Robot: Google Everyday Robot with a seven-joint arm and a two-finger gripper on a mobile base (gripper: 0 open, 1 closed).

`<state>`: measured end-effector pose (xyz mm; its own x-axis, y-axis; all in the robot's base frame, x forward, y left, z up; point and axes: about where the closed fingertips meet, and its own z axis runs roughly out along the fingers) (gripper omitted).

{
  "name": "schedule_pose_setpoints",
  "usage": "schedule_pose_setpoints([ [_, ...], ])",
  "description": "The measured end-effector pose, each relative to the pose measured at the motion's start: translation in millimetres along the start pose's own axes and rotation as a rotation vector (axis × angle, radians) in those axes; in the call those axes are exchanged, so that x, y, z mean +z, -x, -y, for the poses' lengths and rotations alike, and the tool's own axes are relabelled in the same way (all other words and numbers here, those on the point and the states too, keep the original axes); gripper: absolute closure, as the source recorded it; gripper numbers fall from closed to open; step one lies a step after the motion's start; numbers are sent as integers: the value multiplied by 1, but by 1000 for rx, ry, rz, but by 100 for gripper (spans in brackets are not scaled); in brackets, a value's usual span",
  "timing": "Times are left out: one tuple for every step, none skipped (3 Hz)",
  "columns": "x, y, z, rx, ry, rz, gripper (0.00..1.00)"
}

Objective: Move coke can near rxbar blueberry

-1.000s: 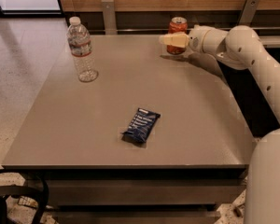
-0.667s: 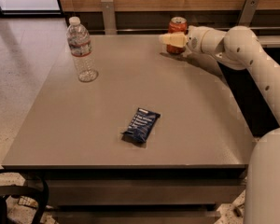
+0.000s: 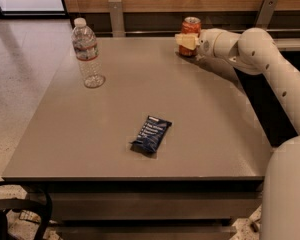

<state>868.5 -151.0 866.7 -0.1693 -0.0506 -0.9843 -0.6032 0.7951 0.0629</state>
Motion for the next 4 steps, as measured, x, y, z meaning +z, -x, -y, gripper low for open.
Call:
schedule_pose_setpoints([
  [3,-1,-2,1,4,-1,87],
  [5,-2,-4,2,8,-2,100],
  [-9,3,-5,3,18,-9,100],
  [-41,11,-7,6,27,-4,100],
])
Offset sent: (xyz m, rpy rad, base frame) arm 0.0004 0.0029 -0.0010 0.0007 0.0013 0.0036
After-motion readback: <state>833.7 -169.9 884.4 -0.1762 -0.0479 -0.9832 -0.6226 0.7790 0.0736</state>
